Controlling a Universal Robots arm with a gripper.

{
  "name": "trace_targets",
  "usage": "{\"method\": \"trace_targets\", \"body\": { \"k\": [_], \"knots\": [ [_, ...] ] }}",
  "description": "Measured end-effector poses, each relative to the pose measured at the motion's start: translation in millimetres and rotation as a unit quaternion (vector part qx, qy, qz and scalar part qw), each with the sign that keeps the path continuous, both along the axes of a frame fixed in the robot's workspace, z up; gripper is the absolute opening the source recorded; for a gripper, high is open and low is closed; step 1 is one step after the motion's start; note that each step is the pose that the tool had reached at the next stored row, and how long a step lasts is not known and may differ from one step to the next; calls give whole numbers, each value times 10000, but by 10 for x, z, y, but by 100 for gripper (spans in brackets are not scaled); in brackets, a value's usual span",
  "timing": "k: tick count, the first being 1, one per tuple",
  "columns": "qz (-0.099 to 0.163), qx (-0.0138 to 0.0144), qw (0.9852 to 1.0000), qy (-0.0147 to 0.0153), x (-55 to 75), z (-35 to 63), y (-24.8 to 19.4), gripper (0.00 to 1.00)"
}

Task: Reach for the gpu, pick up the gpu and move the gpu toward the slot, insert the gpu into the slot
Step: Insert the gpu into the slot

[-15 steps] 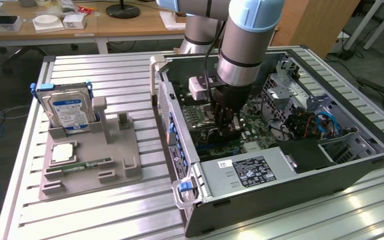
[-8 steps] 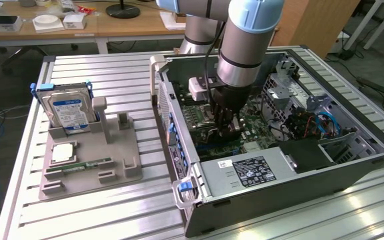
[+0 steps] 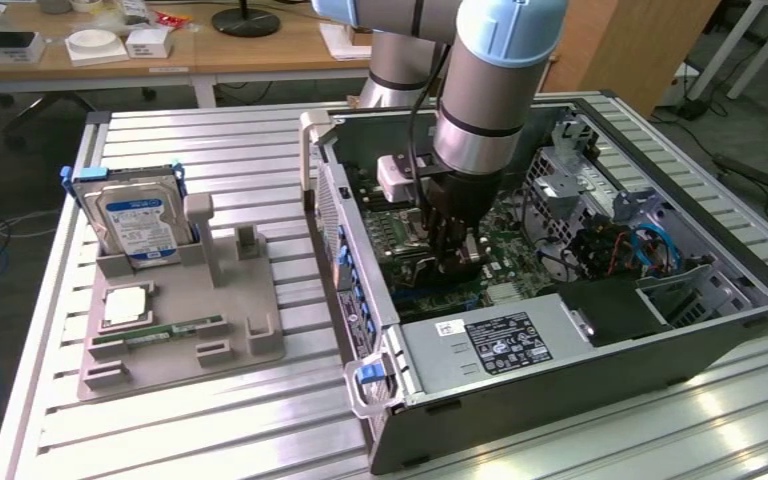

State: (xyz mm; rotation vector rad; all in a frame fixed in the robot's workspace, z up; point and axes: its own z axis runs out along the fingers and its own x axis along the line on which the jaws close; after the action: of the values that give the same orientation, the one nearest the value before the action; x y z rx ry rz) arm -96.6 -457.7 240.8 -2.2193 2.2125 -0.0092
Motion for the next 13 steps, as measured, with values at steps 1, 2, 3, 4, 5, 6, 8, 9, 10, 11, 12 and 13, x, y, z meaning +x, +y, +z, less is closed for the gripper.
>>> {"method": "trace_targets", "body": {
  "k": [1,2,3,4,5,6,8,9,10,11,12,13],
  "knots": [
    [0,0,10000,0,0,0,0,26],
    [0,0,10000,-2,-2,0,0,26],
    [0,1,10000,-2,-5,-1,1,26],
    [1,1,10000,-1,-6,-1,1,26],
    [1,1,10000,-1,-6,-1,0,26],
    [1,0,10000,0,-7,0,0,26],
    [0,0,10000,0,-8,0,0,26],
    [0,0,10000,-1,-9,0,0,26],
    [0,0,10000,-1,-10,0,0,26],
    [0,0,10000,0,-10,0,0,26],
    [1,0,10000,0,-11,0,0,26],
    [0,0,10000,-1,-13,0,0,26]
  ]
}}
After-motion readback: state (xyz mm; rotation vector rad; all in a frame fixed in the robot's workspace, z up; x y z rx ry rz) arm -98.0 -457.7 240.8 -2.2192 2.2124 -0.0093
